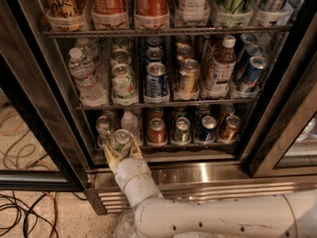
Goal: Pick 7up can from bottom shelf of fridge
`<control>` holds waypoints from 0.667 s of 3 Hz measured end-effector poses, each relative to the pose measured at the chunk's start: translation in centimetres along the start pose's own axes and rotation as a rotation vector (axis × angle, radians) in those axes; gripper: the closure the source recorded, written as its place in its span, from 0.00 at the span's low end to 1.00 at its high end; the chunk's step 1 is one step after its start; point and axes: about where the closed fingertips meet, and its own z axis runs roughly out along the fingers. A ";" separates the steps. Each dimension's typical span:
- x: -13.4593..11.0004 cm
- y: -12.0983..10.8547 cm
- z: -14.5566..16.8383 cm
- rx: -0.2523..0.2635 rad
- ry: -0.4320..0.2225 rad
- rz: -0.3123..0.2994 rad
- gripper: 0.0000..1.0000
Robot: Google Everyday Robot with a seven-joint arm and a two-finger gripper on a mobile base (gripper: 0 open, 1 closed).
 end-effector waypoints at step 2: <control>0.8 2.8 -3.4 -0.184 0.073 -0.007 1.00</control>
Offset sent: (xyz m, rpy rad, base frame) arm -0.0285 -0.0019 0.0058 -0.0027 0.0008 0.1073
